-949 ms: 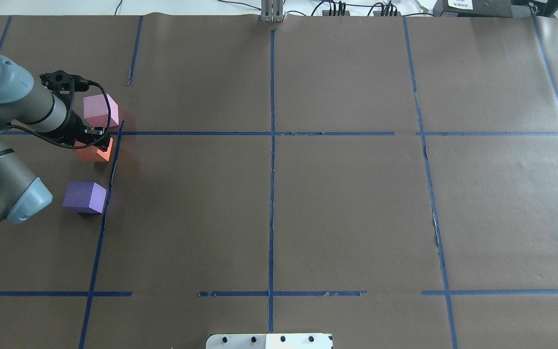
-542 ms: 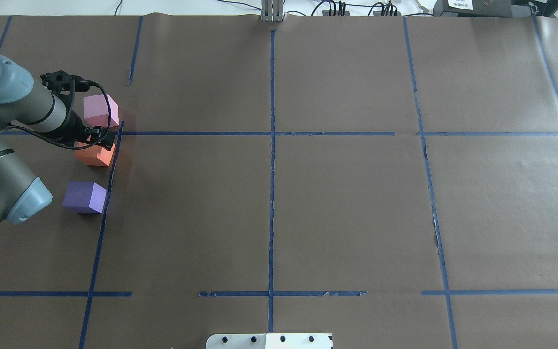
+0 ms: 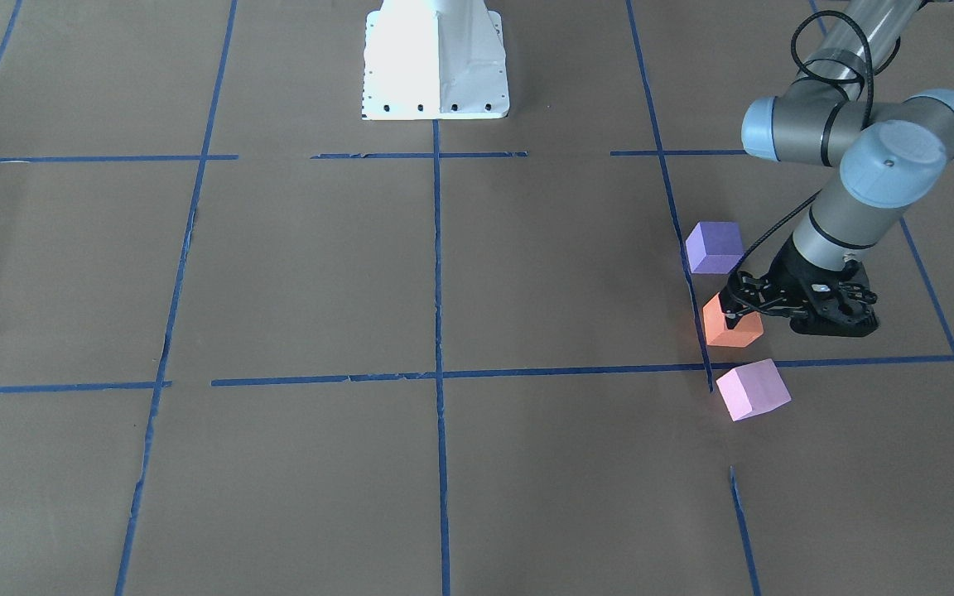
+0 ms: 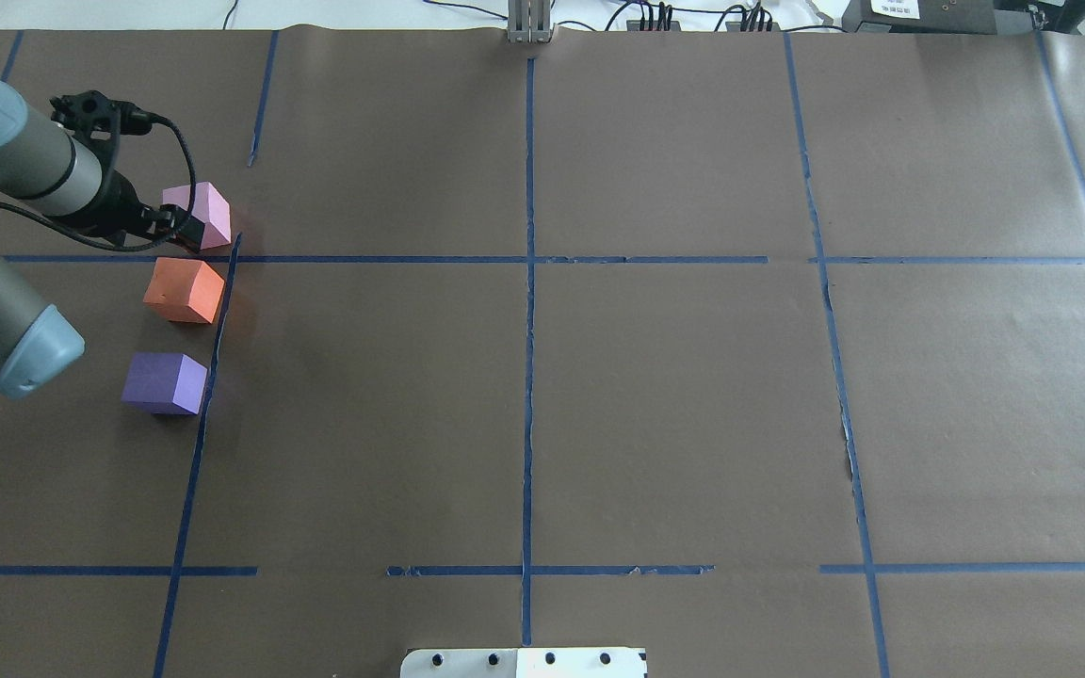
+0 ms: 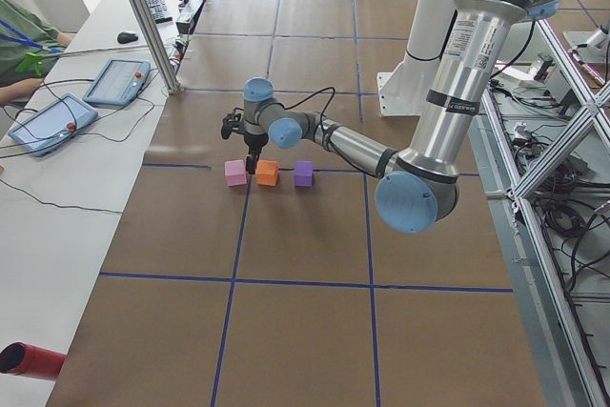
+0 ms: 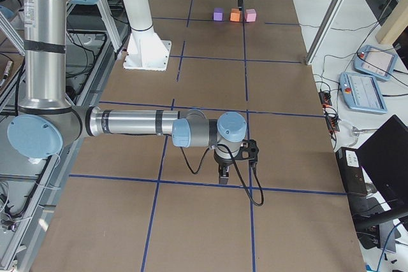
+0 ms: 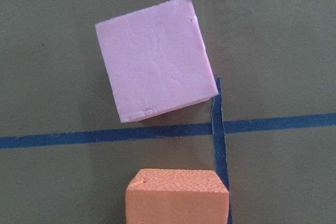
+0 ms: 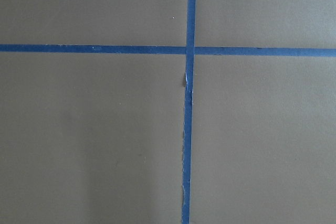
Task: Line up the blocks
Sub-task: 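Open the left gripper and raise it away from the cubes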
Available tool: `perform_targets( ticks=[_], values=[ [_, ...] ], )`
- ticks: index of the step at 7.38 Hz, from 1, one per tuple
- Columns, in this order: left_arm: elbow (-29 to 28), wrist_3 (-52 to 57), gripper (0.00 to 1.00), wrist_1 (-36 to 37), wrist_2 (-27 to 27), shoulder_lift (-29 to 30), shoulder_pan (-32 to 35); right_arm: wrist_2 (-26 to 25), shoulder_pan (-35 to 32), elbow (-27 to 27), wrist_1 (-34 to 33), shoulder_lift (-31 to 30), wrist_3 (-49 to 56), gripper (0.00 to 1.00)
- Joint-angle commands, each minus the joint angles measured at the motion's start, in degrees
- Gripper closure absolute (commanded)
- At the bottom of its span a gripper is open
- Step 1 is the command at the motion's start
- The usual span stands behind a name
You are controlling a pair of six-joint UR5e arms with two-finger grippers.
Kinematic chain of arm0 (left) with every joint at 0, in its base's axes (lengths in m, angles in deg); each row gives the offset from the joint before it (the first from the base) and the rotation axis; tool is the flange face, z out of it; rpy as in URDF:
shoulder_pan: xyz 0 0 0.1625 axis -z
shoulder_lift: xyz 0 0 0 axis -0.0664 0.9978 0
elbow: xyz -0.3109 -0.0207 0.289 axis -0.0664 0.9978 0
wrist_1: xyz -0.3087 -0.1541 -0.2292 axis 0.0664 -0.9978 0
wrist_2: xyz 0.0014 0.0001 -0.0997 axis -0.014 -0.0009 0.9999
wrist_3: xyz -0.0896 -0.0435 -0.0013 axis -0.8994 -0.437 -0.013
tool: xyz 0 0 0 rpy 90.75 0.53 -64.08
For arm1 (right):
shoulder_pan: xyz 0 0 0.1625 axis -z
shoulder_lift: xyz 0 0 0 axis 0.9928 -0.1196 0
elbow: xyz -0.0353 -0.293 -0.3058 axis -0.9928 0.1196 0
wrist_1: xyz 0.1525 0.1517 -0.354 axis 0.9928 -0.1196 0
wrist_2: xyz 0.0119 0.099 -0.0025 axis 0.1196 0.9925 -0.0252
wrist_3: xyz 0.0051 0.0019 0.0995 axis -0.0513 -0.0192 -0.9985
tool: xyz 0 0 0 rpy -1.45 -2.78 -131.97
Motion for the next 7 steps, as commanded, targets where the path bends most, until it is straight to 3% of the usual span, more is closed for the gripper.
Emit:
perform_targets(
  ticks=[1,2,4,7],
  values=[
    [4.27,8.42,0.00,3.92,4.88,-0.17,7.36,0.01,-0.02,0.00,0.00,0.00,0.00,0.00],
    [8.31,14.11,0.00,8.55,6.47,-2.70,11.30,0.01,0.07,0.00,0.00,0.00,0.00,0.00],
    [9.84,26.94,0.00,15.34,8.50,-2.99,20.34,0.01,0.07,0.00,0.00,0.00,0.00,0.00],
    [3.90,48.20,0.00,15.37,8.68,-9.57,27.59,-0.08,-0.02,0.00,0.00,0.00,0.00,0.00]
  ],
)
